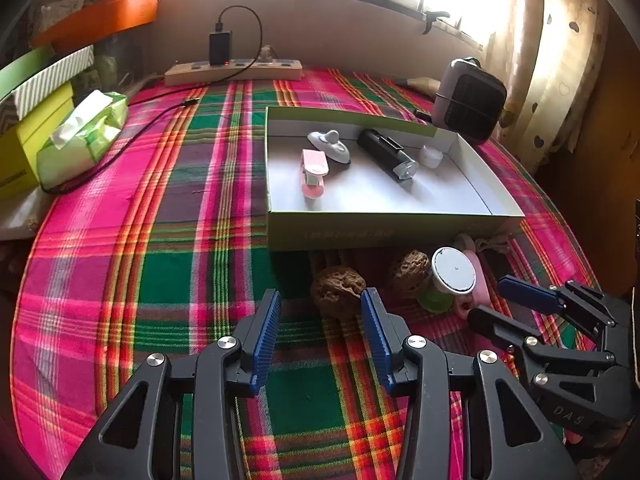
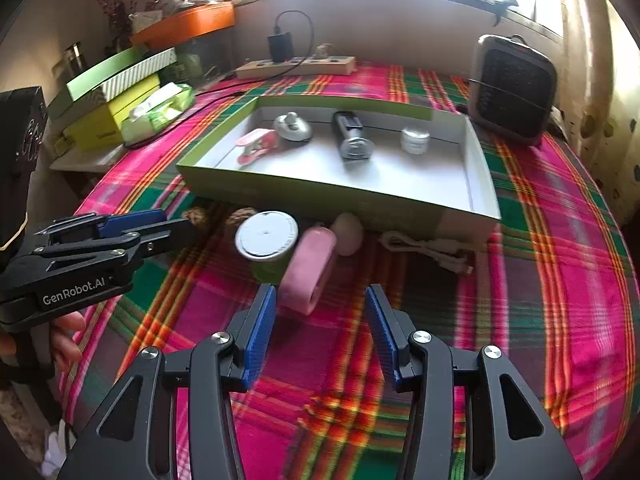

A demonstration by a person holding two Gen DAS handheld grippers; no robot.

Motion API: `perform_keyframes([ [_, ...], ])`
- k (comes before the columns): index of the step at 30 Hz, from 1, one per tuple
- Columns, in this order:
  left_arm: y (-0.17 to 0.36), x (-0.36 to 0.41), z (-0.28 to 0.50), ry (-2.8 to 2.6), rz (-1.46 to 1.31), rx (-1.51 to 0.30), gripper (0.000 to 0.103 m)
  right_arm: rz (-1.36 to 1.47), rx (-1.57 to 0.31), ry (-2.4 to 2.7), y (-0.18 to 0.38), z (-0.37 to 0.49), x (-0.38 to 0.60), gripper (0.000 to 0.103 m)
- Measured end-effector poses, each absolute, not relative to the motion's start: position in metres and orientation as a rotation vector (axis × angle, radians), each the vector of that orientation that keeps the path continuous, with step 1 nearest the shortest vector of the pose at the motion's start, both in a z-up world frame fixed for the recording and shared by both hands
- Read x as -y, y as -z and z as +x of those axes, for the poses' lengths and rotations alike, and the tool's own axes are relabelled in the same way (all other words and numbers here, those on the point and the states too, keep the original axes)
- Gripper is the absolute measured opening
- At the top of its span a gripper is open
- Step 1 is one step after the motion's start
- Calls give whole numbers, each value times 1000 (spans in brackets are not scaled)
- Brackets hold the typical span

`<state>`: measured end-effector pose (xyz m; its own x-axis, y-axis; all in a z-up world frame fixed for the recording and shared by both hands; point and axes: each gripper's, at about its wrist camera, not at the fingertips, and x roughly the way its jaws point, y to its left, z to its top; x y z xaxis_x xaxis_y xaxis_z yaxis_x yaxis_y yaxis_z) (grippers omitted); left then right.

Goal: Organize objects
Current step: 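Withdraw both grippers from the lid toward the remaining items, then close the right gripper on the pink block while the left gripper approaches a walnut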

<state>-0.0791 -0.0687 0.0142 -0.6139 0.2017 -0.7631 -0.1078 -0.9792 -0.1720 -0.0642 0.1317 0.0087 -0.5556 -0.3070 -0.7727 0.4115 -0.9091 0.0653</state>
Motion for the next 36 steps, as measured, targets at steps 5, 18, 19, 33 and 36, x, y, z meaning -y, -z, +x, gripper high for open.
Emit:
perform_keyframes([
  [5, -13, 70, -82, -2648, -1286, 147, 40, 1224, -164, 2483, -7, -64, -143, 47],
  [18, -8, 67, -92, -2609, -1323, 102, 44, 1228, -173, 2413, -4, -74, -131, 47],
  [19, -8, 67, -92, -2611, -1324, 103, 44, 1227, -171, 2404, -4, -74, -130, 47],
  [33, -7, 65, -99, -2636, -1334, 85, 44, 1192, -138, 2417, -4, -80, -129, 45],
  [36, -8, 65, -100, -2640, -1335, 94, 44, 1178, -137, 2421, -4, -80, -129, 31],
])
